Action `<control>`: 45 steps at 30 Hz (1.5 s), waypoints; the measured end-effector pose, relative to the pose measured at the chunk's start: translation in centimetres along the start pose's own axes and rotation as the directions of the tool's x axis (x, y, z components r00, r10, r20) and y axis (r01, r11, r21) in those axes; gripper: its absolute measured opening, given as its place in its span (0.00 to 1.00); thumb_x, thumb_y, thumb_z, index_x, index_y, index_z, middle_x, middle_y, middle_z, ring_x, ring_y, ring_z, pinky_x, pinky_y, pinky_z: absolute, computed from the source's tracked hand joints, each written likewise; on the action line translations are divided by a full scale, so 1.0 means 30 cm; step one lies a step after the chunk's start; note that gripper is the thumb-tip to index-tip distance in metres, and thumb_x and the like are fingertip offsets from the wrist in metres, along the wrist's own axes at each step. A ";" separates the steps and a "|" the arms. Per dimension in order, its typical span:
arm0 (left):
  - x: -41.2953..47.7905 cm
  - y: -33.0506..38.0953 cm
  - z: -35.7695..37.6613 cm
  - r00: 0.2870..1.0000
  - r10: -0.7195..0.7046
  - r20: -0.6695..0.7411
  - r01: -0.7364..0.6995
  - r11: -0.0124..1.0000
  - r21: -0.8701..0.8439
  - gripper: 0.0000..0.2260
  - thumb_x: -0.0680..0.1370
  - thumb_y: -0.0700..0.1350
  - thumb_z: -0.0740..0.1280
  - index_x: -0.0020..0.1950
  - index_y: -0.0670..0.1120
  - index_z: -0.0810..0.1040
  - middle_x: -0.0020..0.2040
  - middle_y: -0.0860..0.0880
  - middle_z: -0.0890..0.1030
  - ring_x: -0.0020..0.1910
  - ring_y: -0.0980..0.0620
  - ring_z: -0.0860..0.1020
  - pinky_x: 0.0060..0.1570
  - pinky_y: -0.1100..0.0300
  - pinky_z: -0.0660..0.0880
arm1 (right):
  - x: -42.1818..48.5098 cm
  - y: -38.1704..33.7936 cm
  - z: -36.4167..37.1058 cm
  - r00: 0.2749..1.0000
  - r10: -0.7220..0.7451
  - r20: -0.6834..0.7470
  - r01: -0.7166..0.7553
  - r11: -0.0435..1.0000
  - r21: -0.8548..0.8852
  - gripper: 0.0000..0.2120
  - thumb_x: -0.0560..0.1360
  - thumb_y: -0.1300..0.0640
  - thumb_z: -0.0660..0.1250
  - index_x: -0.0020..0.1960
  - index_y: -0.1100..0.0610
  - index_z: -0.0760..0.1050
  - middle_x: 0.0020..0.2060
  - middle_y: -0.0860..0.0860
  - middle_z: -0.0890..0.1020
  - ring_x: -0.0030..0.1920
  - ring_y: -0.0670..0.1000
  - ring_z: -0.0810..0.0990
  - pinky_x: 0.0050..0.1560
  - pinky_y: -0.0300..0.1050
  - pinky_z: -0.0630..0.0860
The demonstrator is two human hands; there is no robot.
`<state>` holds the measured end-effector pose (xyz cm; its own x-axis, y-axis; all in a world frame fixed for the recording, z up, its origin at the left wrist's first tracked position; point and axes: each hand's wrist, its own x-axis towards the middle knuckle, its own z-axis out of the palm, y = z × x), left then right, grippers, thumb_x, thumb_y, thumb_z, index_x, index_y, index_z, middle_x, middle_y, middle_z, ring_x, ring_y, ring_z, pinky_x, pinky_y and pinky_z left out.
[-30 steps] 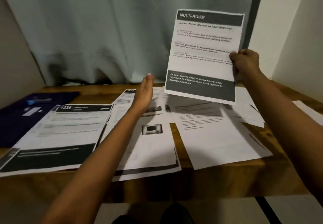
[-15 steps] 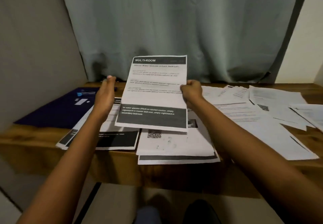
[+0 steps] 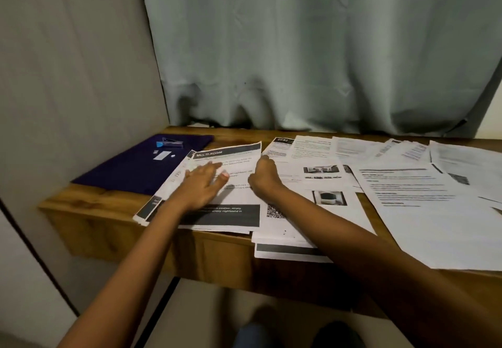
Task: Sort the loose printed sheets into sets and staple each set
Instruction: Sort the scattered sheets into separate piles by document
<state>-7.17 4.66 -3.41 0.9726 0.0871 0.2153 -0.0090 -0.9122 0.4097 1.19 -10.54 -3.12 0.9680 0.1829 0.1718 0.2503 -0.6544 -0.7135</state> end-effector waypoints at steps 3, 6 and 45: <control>-0.010 -0.017 0.049 0.989 -0.063 0.133 0.053 0.996 0.077 0.29 0.79 0.64 0.48 0.77 0.55 0.51 0.78 0.48 0.50 0.77 0.45 0.48 0.73 0.43 0.42 | -0.009 0.039 -0.019 0.984 -0.092 0.153 0.135 0.944 -0.301 0.32 0.76 0.51 0.65 0.72 0.64 0.57 0.69 0.61 0.63 0.69 0.61 0.61 0.68 0.52 0.62; -0.016 -0.035 0.073 0.976 -0.088 0.200 0.049 0.980 0.194 0.29 0.78 0.65 0.48 0.78 0.57 0.49 0.78 0.49 0.48 0.77 0.46 0.46 0.73 0.43 0.40 | -0.004 0.080 -0.050 0.928 -0.159 0.338 0.316 0.818 -0.481 0.33 0.79 0.43 0.56 0.75 0.61 0.53 0.76 0.59 0.52 0.75 0.62 0.47 0.74 0.55 0.47; 0.386 0.764 0.366 0.916 0.389 0.100 -0.387 0.921 -0.036 0.27 0.77 0.61 0.60 0.73 0.51 0.63 0.74 0.50 0.64 0.73 0.47 0.62 0.73 0.44 0.53 | 0.135 0.669 -0.824 0.976 0.199 -0.089 -0.217 0.870 -0.443 0.22 0.81 0.50 0.55 0.69 0.62 0.65 0.67 0.62 0.69 0.65 0.61 0.69 0.63 0.51 0.67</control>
<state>6.42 -19.66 -1.26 0.9105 -0.3146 0.2682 -0.3931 -0.8599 0.3257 10.58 -41.08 0.05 0.9961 -0.0168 0.0865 0.0153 -0.9338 -0.3574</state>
